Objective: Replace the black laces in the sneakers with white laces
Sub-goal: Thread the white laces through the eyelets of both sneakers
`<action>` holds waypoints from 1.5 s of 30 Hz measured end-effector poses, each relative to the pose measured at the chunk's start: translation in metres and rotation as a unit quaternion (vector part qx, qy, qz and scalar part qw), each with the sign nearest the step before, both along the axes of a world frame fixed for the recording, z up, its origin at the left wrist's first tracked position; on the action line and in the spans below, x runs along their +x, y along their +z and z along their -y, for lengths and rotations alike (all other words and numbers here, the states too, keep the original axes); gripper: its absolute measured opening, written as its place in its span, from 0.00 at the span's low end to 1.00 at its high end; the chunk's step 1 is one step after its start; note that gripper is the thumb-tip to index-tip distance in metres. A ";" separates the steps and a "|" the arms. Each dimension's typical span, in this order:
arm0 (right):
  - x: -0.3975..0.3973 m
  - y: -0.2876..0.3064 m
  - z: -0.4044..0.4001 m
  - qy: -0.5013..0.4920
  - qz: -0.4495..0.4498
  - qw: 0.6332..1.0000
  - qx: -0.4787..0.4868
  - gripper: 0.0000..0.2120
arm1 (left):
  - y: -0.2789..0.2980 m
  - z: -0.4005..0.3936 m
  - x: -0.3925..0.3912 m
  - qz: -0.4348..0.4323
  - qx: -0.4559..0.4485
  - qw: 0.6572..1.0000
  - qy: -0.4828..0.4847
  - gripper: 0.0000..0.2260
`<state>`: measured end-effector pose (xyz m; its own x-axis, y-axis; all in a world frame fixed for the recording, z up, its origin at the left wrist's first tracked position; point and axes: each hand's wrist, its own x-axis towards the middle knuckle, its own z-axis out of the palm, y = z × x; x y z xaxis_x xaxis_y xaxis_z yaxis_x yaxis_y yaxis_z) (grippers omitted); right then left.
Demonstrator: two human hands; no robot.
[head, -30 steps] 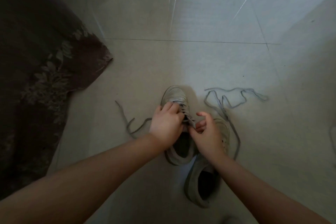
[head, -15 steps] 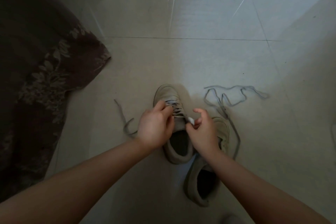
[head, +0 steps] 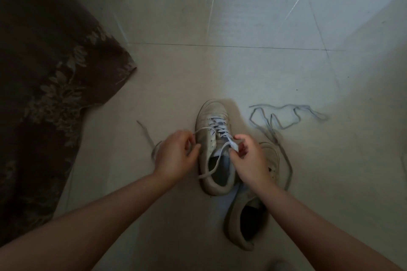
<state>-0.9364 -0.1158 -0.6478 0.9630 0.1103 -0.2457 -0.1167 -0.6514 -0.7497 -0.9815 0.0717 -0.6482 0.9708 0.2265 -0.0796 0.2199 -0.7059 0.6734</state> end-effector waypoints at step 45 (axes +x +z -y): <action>0.040 0.088 -0.031 0.050 -0.091 0.966 0.238 0.07 | 0.072 -0.004 0.050 -0.118 -0.373 0.918 -0.069 0.08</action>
